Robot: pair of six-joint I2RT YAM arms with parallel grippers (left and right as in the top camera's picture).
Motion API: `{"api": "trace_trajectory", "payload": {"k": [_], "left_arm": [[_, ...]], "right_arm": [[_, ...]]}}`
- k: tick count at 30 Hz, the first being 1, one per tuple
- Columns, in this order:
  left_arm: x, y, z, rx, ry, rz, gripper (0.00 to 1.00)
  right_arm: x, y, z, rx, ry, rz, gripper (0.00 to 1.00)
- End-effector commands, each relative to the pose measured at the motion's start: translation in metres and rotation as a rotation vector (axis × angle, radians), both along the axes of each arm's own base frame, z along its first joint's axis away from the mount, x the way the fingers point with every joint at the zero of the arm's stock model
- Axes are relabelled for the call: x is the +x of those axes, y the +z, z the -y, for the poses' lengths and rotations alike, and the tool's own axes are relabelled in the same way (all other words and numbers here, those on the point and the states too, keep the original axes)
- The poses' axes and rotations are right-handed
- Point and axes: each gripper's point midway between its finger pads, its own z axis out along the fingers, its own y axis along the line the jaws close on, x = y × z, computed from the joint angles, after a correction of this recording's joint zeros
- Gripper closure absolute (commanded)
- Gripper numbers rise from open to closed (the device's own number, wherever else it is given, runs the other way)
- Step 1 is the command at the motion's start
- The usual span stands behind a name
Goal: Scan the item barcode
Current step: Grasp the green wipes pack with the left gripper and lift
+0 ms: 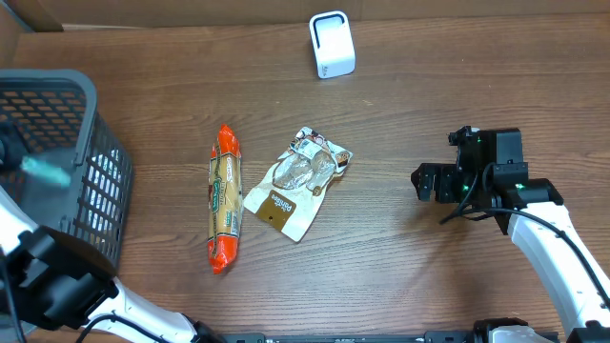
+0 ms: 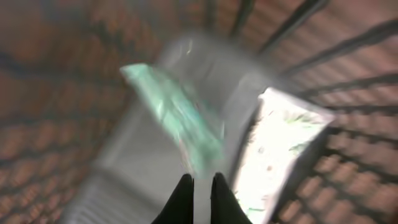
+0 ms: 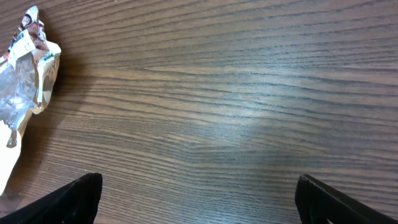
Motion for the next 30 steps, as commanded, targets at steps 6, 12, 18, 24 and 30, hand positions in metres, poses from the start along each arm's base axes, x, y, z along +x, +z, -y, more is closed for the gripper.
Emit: {"api": "trace_trajectory", "payload": {"k": [6,12,18,24,30], "left_arm": [[0.034,0.145,0.068,0.004,-0.168,0.363,0.96],[0.021,0.18,0.082,0.03,-0.086,0.428,0.0],[-0.005,0.133,0.053,-0.061,0.16,0.283,0.0],[-0.022,0.07,0.024,-0.16,0.264,0.16,0.01],[-0.038,0.002,0.007,-0.246,0.357,0.07,0.0]], "right_arm": [[0.006,0.008,-0.003,0.009,0.009,0.025,0.0],[0.006,0.008,-0.003,0.009,0.009,0.025,0.0],[0.006,0.008,-0.003,0.009,0.009,0.025,0.0],[0.006,0.008,-0.003,0.009,0.009,0.025,0.0],[0.006,0.008,-0.003,0.009,0.009,0.025,0.0]]}}
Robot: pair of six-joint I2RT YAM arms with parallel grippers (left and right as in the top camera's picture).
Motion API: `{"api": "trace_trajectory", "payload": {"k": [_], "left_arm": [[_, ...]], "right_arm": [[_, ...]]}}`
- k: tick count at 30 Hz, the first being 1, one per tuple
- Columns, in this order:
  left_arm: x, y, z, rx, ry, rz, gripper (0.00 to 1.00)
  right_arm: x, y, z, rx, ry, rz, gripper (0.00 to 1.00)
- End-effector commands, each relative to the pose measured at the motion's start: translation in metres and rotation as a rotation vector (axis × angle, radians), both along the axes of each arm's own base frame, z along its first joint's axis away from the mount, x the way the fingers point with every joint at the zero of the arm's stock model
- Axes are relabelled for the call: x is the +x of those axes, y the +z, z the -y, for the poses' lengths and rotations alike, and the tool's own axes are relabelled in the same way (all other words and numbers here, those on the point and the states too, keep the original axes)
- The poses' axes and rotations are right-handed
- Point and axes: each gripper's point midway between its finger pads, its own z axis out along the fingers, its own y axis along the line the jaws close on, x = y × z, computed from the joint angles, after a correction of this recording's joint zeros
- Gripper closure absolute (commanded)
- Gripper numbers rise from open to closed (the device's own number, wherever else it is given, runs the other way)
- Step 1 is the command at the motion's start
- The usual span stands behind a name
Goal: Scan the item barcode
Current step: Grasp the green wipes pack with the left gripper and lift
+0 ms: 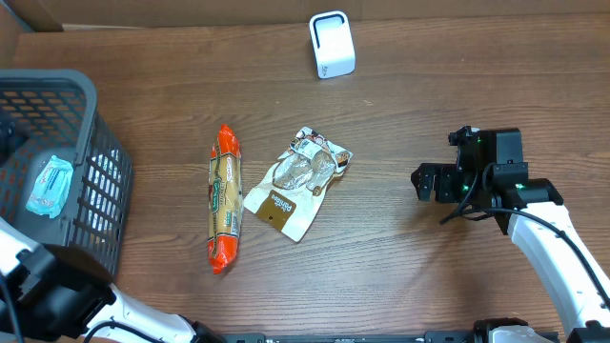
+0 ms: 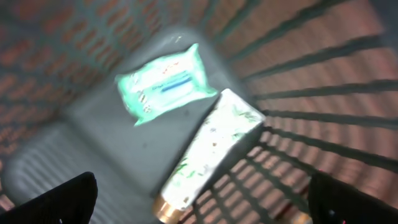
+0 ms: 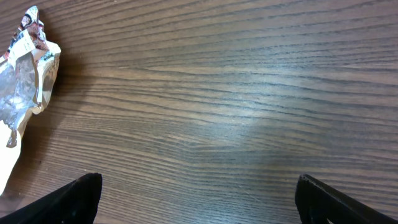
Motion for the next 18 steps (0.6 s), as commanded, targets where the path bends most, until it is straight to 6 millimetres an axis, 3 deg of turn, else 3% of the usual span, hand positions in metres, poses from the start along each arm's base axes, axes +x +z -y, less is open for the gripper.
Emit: {"api": "trace_trajectory", "payload": {"k": [1,4,8,14,18], "left_arm": [[-0.011,-0.04,-0.008,-0.059,0.06,-0.055,0.01],[-0.015,-0.068,-0.022,-0.026,0.074,-0.09,0.01],[-0.005,-0.101,-0.033,0.065,-0.065,-0.102,0.0],[0.019,-0.147,-0.02,0.209,-0.431,-0.142,0.0],[0.026,-0.166,-0.022,0.31,-0.527,-0.188,0.0]], "right_arm": [[0.006,0.008,-0.003,0.009,0.009,0.024,0.0],[0.006,0.008,-0.003,0.009,0.009,0.024,0.0],[0.006,0.008,-0.003,0.009,0.009,0.024,0.0],[0.006,0.008,-0.003,0.009,0.009,0.024,0.0],[0.006,0.008,-0.003,0.009,0.009,0.024,0.0]]}}
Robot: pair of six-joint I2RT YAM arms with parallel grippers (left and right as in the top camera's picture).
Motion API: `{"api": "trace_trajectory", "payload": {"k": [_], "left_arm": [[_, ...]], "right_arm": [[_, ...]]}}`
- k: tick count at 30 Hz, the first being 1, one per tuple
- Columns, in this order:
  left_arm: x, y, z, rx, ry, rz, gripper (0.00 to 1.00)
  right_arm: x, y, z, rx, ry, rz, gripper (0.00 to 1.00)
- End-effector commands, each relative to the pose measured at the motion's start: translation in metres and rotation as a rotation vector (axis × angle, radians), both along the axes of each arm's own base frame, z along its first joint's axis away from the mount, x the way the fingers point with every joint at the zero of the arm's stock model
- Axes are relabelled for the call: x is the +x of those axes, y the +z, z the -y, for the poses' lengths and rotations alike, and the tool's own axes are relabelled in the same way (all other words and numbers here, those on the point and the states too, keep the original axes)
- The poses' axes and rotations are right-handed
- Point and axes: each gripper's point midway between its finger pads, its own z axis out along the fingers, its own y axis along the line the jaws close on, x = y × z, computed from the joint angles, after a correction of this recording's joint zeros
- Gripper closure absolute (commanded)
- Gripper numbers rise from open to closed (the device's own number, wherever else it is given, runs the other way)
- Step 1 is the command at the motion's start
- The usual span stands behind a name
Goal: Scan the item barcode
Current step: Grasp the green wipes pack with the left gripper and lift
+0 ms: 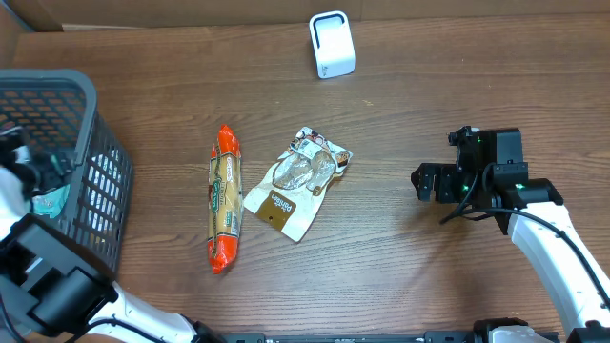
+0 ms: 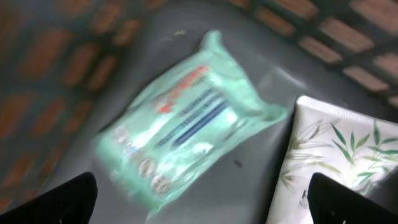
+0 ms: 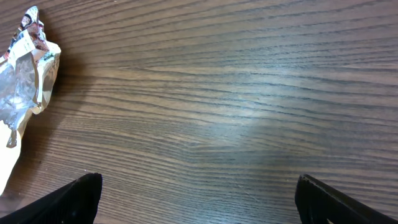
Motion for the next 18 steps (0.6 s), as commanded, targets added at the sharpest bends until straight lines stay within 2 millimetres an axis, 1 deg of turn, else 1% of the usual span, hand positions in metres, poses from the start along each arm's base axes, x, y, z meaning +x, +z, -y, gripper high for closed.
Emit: {"api": "trace_trajectory", "payload": {"k": [1,6,12,15,18], "left_arm": [[0.0,-0.015,-0.001,0.103,-0.138,-0.078,0.01],[0.011,-0.019,-0.011,0.178,-0.174,-0.034,0.01],[0.021,-0.018,-0.016,0.251,-0.298,-0.028,0.01],[0.022,-0.028,-0.016,0.247,-0.318,-0.043,0.0],[0.021,-0.05,-0.013,0.209,-0.331,-0.067,0.01]], "right_arm": [[0.006,0.008,-0.003,0.009,0.009,0.025,0.0],[0.006,0.008,-0.003,0.009,0.009,0.025,0.0],[0.006,0.008,-0.003,0.009,0.009,0.025,0.0],[0.006,0.008,-0.003,0.009,0.009,0.025,0.0],[0.006,0.008,-0.003,0.009,0.009,0.025,0.0]]}}
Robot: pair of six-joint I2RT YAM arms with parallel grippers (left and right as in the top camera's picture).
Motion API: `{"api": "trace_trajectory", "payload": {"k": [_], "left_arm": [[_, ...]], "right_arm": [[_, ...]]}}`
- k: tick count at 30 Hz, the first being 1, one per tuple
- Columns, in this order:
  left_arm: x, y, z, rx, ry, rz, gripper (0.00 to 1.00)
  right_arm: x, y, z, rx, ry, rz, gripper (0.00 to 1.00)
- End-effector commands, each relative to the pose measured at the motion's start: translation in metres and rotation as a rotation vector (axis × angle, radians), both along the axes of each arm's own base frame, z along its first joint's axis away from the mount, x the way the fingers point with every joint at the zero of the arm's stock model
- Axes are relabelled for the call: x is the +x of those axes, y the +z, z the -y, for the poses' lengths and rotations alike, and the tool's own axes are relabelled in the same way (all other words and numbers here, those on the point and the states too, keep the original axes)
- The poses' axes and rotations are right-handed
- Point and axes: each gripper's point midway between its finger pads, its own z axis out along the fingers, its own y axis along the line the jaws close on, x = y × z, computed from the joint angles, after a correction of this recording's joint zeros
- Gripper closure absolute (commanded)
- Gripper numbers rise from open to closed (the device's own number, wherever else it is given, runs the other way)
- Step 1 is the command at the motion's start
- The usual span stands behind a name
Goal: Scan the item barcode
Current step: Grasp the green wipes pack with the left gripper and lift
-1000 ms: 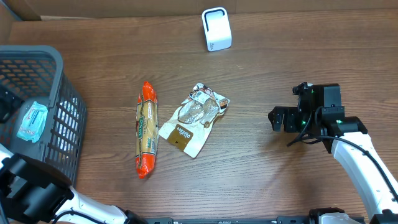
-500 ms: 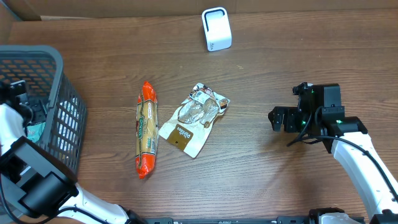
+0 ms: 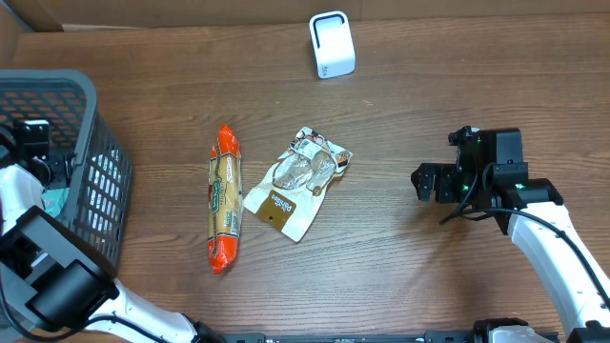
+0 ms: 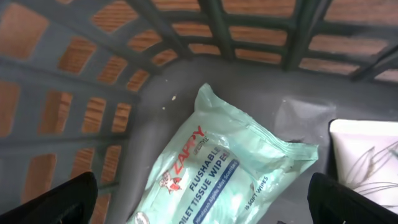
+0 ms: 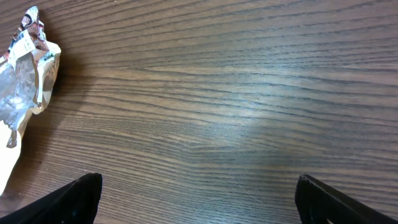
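The green flushable-wipes pack (image 4: pixel 217 168) lies on the floor of the grey basket (image 3: pixel 91 105), and a corner of it shows through the bars in the overhead view (image 3: pixel 52 201). My left gripper (image 4: pixel 202 211) hangs open just above the pack, inside the basket (image 3: pixel 33 152). A white tube with a leaf print (image 4: pixel 367 162) lies beside the pack. The white scanner (image 3: pixel 332 44) stands at the table's far edge. My right gripper (image 3: pixel 429 181) is open low over bare wood at the right, with nothing between its fingers (image 5: pixel 74 199).
An orange-ended sausage-shaped pack (image 3: pixel 225 197) and a foil snack pouch (image 3: pixel 297 181) lie mid-table; the pouch's edge also shows in the right wrist view (image 5: pixel 22 93). The basket's barred walls (image 4: pixel 155 37) close in around the left gripper.
The left wrist has shifted a little toward the far side of the basket. In its view the wipes pack now sits lower and sharper. The right arm is unchanged.
At first my left fingers were close together over the basket, the green pack blurred just beyond them. Then they stood open, high above the pack lying on the basket floor beside the white tube. Then the gripper was much nearer the pack, as now. The right arm stayed still.
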Motion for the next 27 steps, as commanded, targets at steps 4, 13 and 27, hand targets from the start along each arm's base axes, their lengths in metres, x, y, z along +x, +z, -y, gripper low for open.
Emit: {"api": "trace_trajectory", "payload": {"k": [4,13,27], "left_arm": [[-0.008,-0.061,0.008,-0.082,-0.046,-0.102,0.0],[-0.009,-0.094,0.021,-0.18,-0.036,-0.111,0.0],[-0.034,-0.12,0.054,-0.38,0.114,-0.179,0.53]], "right_arm": [[0.006,0.008,-0.003,0.009,0.009,0.024,0.0],[0.006,0.008,-0.003,0.009,0.009,0.024,0.0],[0.006,0.008,-0.003,0.009,0.009,0.024,0.0]]}}
